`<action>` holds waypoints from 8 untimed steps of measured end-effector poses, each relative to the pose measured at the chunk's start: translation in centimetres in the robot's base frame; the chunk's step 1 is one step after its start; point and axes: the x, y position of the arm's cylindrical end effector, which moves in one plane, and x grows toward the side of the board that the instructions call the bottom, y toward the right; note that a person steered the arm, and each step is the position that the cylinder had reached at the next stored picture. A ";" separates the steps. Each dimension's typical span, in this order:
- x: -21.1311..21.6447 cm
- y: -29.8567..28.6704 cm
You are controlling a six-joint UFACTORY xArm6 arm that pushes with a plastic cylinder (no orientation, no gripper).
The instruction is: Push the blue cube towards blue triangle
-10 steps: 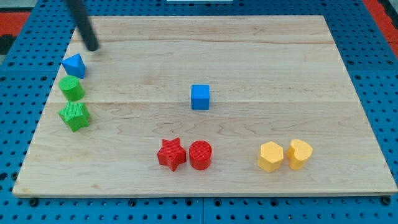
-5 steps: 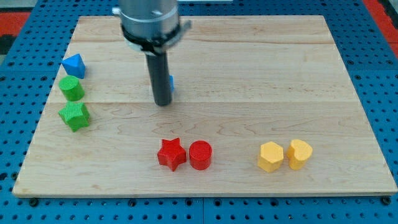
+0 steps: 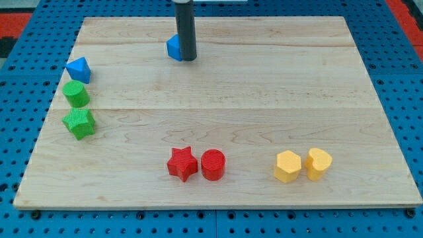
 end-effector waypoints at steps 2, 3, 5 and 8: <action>-3.3 1.6; -2.3 -4.7; -0.6 -4.4; -0.5 -17.6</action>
